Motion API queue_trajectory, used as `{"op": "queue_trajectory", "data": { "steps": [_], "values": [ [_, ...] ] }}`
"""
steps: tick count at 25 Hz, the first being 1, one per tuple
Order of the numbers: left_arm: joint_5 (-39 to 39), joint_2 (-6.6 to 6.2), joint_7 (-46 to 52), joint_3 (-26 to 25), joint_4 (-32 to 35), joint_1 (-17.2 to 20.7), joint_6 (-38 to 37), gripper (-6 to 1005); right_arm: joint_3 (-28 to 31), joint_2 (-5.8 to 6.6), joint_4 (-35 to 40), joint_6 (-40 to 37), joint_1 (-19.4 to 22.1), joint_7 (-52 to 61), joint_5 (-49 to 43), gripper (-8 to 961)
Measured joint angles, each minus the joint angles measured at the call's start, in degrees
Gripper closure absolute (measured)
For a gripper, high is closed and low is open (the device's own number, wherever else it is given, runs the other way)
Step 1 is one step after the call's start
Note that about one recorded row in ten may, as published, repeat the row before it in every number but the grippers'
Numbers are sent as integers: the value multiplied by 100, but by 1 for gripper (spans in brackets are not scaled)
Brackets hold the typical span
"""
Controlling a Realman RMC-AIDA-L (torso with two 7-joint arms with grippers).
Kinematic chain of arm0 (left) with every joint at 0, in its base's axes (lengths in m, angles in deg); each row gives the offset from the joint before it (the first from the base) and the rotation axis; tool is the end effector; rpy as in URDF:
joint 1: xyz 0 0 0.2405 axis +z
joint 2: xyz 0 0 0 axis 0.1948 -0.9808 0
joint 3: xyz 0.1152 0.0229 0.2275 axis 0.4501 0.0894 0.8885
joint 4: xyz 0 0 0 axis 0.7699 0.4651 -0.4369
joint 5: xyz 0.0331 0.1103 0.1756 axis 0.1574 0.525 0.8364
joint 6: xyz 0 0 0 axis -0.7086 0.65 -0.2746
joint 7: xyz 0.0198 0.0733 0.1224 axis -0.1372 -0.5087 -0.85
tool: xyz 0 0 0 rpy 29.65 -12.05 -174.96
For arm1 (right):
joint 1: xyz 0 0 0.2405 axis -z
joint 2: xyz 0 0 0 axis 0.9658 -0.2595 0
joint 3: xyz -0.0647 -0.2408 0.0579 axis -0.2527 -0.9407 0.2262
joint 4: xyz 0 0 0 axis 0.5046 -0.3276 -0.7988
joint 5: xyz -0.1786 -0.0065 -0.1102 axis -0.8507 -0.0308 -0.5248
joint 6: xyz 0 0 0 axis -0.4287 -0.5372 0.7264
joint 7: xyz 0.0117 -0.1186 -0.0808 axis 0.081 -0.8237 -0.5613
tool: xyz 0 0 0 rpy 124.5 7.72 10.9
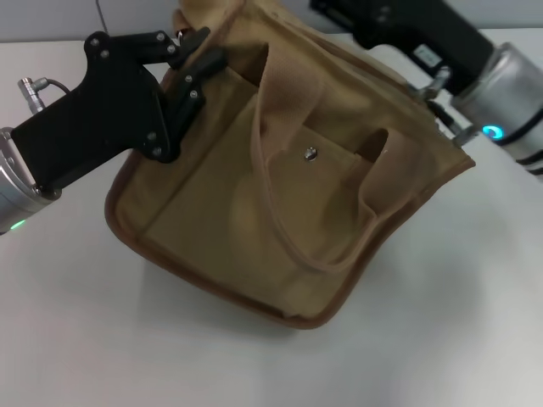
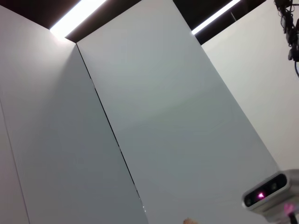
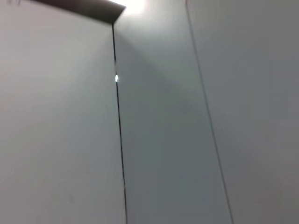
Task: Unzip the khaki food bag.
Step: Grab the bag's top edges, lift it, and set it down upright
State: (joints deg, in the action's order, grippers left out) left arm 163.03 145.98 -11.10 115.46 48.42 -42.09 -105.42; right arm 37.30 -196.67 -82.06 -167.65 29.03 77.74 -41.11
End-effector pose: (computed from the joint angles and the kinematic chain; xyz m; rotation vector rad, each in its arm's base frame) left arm -0.2148 0.3024 0.0101 -2.1683 0.3919 -1.2851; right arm 0.1642 0.3645 -0.0296 -2.1644 0.2387 1.4660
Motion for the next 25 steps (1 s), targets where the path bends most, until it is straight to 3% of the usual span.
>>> {"op": "queue_trajectory", "data": {
  "steps": [8, 11, 23, 25],
  "values": [
    [6, 9, -41, 33, -1, 0, 20, 901, -526, -4, -140, 371, -144, 90, 3, 114],
    [6, 10, -74, 33, -1, 1, 29, 901, -790, 21, 21, 320, 24, 391, 4, 114],
    [-19, 17, -84, 31, 4, -21, 36, 898, -2204, 14, 1876, -133, 1024, 2206, 78, 114],
    [-15, 10, -110, 64, 41, -26, 30, 897, -2221, 8, 1961, -218, 1114, 2206, 140, 114]
  ]
}}
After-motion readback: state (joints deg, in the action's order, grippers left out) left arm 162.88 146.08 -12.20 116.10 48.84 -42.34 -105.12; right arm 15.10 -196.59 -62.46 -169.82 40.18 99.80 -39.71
